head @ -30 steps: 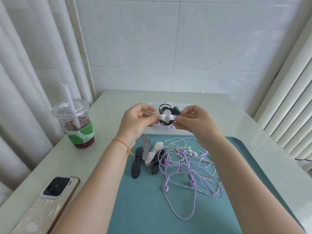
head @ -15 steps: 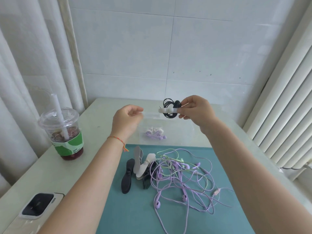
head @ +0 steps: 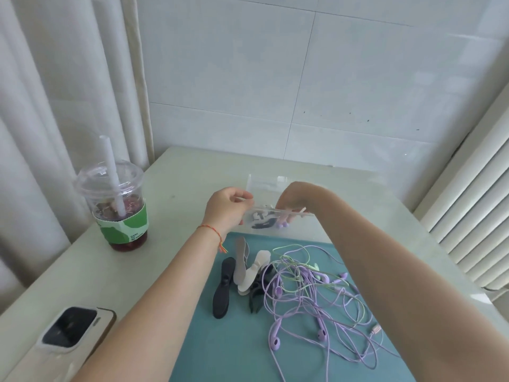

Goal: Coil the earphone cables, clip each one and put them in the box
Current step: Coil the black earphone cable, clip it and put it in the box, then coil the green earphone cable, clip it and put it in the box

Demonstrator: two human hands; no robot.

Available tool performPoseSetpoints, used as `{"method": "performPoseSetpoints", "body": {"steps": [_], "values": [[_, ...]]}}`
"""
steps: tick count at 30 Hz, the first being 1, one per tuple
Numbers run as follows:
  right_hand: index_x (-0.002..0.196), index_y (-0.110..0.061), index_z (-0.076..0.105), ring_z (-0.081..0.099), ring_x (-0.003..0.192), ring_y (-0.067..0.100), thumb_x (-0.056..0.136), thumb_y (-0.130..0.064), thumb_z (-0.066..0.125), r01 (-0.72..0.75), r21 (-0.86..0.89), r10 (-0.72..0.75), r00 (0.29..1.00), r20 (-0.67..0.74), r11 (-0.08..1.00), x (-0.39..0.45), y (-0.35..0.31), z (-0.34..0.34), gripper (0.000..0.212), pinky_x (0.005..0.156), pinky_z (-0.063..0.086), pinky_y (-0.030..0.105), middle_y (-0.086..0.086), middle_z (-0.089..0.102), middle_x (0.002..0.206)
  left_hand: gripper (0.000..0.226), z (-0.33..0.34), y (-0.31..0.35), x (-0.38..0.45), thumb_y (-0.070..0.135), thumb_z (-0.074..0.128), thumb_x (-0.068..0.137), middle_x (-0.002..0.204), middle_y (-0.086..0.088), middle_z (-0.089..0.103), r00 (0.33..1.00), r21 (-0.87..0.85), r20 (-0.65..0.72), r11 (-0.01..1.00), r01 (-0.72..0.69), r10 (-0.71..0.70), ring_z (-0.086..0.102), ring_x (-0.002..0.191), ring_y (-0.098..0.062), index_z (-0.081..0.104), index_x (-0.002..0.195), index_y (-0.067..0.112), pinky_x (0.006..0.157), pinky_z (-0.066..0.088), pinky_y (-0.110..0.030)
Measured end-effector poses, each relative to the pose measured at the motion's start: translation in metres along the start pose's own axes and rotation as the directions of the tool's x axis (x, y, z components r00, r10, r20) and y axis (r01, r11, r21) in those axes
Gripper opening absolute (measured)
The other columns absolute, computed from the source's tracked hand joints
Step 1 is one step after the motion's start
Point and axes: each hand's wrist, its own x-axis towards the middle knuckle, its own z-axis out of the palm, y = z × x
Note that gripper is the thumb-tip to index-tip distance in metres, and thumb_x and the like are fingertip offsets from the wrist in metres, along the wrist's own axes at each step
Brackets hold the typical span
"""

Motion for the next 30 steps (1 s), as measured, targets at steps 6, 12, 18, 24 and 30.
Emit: {"method": "performPoseSetpoints", "body": {"steps": [6,12,18,24,30], "values": [[0.101,-0.007,0.074,0.058,0.062,0.012,0.082,-0.013,0.068,0.162,0.055,-0.135,0.932,-0.338,0.985,-0.007,0.019,-0.007,0.021,0.057,0.046,0.02,0.0,0.064,0.071,0.011,0.0,0.002,-0.001,0.02,0.062,0.086,0.093,0.0,0.065,0.994,0.234,-0.047,0.968,-0.087,0.1,0.061,0.088,-0.021,0.072,0.09,0.024,0.08,0.049,-0.028],[0.084,-0.013,0.073,0.059,0.06,0.01,0.084,-0.017,0.066,0.419,0.038,-0.349,0.799,-0.49,0.907,-0.068,0.041,-0.003,0.008,0.053,0.043,0.02,-0.005,0.067,0.068,0.027,0.012,0.024,-0.021,0.017,0.058,0.088,0.126,-0.007,0.05,0.939,0.533,0.012,0.792,-0.298,0.344,0.041,0.124,-0.025,0.069,0.112,0.021,0.102,0.032,-0.029],[0.095,-0.006,0.074,0.065,0.074,0.019,0.087,-0.04,0.063,0.254,-0.354,-0.306,0.947,-0.097,0.9,-0.089,0.061,0.039,0.036,0.075,0.05,0.026,0.01,0.074,0.091,0.017,0.029,0.044,-0.057,0.022,0.057,0.087,0.08,0.009,0.066,0.921,0.563,0.289,0.732,-0.384,0.261,0.061,0.082,-0.017,0.071,0.077,0.022,0.065,0.044,-0.024],[0.09,-0.015,0.076,0.062,0.078,0.013,0.086,-0.043,0.065,0.363,-0.237,-0.394,0.913,-0.102,0.901,-0.095,0.077,0.058,0.031,0.077,0.048,0.027,0.002,0.074,0.088,0.027,0.033,0.028,-0.078,0.011,0.056,0.09,0.12,0.005,0.066,0.877,0.559,0.474,0.741,-0.372,0.083,0.059,0.111,-0.011,0.074,0.107,0.023,0.086,0.038,-0.015],[0.09,-0.016,0.076,0.063,0.08,0.022,0.085,-0.022,0.06,0.4,-0.134,-0.421,0.842,-0.337,0.907,-0.097,0.089,0.052,0.018,0.072,0.053,0.029,-0.001,0.071,0.087,0.031,0.04,0.022,-0.079,0.012,0.053,0.088,0.106,0.008,0.066,0.836,0.546,0.548,0.751,-0.37,0.013,0.062,0.1,-0.013,0.071,0.103,0.033,0.088,0.049,-0.025]]}}
